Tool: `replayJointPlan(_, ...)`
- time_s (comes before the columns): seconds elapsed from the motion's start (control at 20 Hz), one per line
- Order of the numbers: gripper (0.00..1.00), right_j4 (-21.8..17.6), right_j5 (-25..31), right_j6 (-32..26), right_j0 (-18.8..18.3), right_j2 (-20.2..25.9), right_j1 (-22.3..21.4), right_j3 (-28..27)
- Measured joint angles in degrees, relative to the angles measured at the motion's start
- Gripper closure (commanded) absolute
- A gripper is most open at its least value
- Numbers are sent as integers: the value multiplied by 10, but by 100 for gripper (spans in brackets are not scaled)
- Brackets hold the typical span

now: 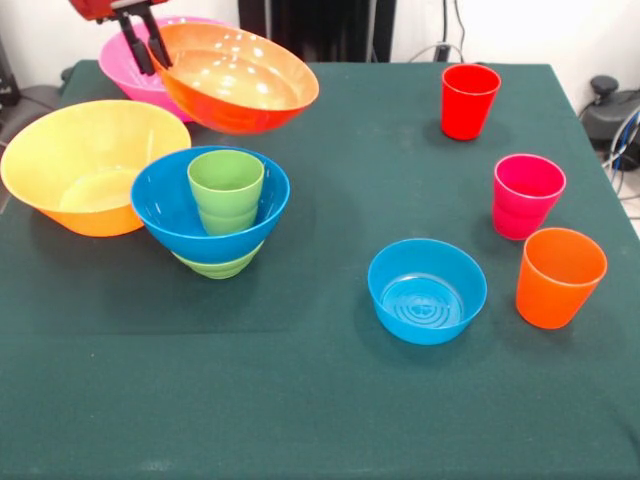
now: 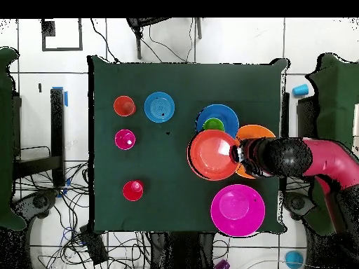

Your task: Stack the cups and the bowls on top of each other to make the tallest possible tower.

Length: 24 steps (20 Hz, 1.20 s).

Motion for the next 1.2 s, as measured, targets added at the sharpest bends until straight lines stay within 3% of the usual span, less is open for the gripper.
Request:
replayJointPlan(0.65, 100, 23, 0, -5, -39, 69, 39, -23)
replayJointPlan(1.2, 100, 14, 0, -6, -47, 77, 85, -55)
